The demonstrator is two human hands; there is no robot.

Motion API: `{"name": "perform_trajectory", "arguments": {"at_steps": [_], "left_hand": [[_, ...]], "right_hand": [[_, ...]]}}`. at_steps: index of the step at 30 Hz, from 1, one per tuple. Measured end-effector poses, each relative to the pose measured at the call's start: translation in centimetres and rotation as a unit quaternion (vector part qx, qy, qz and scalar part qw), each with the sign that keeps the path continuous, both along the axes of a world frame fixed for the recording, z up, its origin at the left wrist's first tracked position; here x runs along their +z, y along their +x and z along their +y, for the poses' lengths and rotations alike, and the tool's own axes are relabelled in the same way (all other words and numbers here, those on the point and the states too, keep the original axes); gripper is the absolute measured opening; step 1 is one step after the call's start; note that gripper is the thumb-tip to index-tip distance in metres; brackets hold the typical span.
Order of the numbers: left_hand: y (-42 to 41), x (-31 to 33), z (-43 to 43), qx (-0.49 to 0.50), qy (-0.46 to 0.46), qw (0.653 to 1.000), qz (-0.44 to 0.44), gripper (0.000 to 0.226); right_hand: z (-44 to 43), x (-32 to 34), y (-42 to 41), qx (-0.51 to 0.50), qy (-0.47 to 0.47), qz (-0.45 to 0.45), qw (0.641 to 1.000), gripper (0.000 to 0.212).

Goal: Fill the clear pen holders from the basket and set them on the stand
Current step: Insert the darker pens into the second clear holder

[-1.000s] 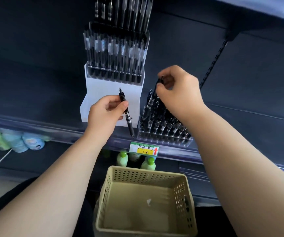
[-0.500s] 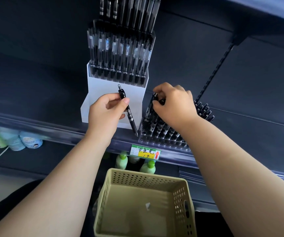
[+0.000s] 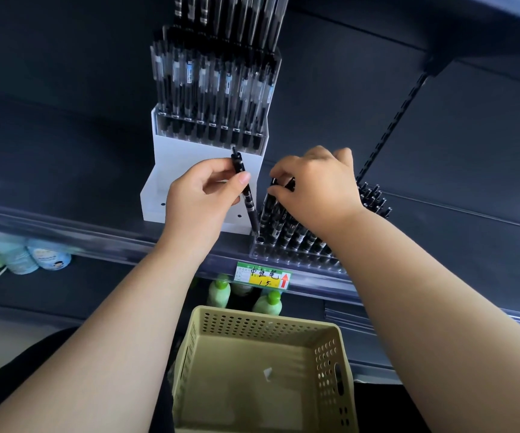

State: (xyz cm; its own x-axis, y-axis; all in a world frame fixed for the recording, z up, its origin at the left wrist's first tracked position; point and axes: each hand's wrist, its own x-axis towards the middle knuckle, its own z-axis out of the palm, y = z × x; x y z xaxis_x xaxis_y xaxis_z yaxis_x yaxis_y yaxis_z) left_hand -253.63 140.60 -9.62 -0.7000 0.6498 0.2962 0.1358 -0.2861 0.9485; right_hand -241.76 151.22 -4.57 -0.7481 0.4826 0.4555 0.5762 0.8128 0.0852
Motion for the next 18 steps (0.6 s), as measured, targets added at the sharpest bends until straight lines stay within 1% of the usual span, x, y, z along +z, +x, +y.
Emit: {"name": "perform_trajectory", "arguments": {"at_steps": [3, 6, 11, 14, 18], "left_hand": [[0.5, 0.3, 0.1, 0.003, -0.002, 0.999, 0.033, 0.013], [0.9, 0.4, 0.3, 0.009, -0.011, 0.998, 0.054, 0.014], [1.4, 0.4, 0.7, 0.011, -0.036, 0.995, 0.088, 0.016], [1.7, 0.3, 1.1, 0.014, -0.047, 0.992, 0.117, 0.017], [2.0, 0.1, 1.6, -0.003, -0.075, 0.987, 0.143, 0.024]], "right_hand": [[0.0, 0.3, -0.1, 0.014, 0.001, -0.004, 1.0, 0.017], [0.3, 0.6, 0.0, 0.003, 0.0, -0.007, 1.0, 0.015], [0.6, 0.9, -0.5, -0.011, 0.008, -0.028, 1.0, 0.019], [0.7, 1.2, -0.7, -0.012, -0.022, -0.025, 0.999, 0.021], [0.6, 1.3, -0.4, -0.004, -0.066, 0.014, 0.998, 0.023]]}}
